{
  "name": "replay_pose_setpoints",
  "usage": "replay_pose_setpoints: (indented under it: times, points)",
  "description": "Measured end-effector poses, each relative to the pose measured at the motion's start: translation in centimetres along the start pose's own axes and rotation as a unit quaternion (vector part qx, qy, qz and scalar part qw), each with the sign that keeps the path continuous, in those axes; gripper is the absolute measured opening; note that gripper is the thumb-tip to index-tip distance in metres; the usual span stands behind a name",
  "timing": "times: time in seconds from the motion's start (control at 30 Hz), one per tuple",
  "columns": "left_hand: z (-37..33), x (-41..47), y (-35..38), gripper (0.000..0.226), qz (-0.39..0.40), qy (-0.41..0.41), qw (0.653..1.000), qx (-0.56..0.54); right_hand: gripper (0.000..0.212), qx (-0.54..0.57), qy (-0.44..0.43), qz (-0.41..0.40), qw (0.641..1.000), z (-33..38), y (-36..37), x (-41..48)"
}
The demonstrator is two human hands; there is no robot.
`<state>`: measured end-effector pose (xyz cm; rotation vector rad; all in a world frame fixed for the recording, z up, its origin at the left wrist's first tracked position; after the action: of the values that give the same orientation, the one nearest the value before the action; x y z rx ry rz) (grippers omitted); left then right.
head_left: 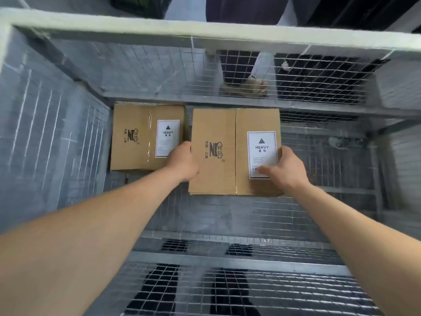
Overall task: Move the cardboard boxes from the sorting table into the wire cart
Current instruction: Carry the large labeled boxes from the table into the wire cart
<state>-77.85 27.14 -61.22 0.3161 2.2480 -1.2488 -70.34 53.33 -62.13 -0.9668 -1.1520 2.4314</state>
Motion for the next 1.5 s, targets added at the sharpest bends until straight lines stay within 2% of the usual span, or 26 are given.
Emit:
replay_pose_setpoints:
  times: [0.23, 0.43, 0.57, 0.7, 0.77, 0.83, 1.0, 1.13, 1.2, 1.27, 1.5]
  points:
    - [2.0, 5.9, 3.0, 0.045, -0.004, 0.013, 0.999, 0.036, 0.057, 0.026, 0.002, 0.019, 0.999, -0.6, 5.8, 5.2]
    - [2.7, 8.1, 4.2, 0.035, -0.027, 0.017, 0.998, 0.063, 0.063, 0.081, 0.035, 0.061, 0.994, -1.0, 9.3, 7.0]
    - [2.4, 8.1, 4.7, 0.041, -0.050, 0.023, 0.994, 0.100, 0.064, 0.130, 0.040, 0.071, 0.988, -0.9, 9.8, 7.5]
    - [2.2, 8.1, 4.9, 0.049, -0.031, 0.011, 0.996, 0.082, 0.064, 0.166, 0.037, 0.092, 0.981, -0.3, 9.5, 7.8]
    - [2.2, 7.9, 4.8, 0.045, -0.021, 0.010, 0.997, 0.073, 0.071, 0.155, 0.045, 0.113, 0.981, 0.0, 9.3, 7.5]
    - [1.9, 7.4, 4.5, 0.043, -0.011, 0.021, 0.998, 0.064, 0.063, 0.129, 0.038, 0.114, 0.984, 0.4, 8.8, 6.8]
    - [0.2, 3.9, 2.6, 0.052, 0.013, 0.074, 0.993, 0.087, 0.057, 0.024, -0.061, 0.057, 0.996, 2.5, 5.5, 2.9]
    - [-2.3, -1.1, -0.2, 0.054, 0.043, 0.143, 0.980, 0.134, 0.064, -0.120, -0.103, 0.075, 0.985, 4.4, 2.1, -2.2]
    - [-3.9, -4.0, -2.2, 0.058, 0.051, 0.184, 0.967, 0.168, 0.060, -0.143, -0.117, 0.070, 0.980, 5.5, -0.2, -5.1]
    - [-5.5, -6.8, -4.7, 0.059, 0.042, 0.227, 0.952, 0.200, 0.057, -0.141, -0.115, 0.053, 0.982, 6.6, -3.0, -8.1]
    - [-11.2, -16.8, -13.9, 0.071, -0.008, 0.371, 0.881, 0.292, 0.068, -0.161, -0.071, -0.047, 0.983, 10.0, -13.9, -18.7]
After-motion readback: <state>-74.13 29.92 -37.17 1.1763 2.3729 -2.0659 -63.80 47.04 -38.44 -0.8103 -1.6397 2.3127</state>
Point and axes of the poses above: each hand's wrist, its own x-axis towards the middle knuckle, its own y-axis out of the palm, z = x × y, the point moved 2 cm from there along x, towards the middle knuckle, and after that the axes turned 10 degrees about -z, right-handed, at the moved point
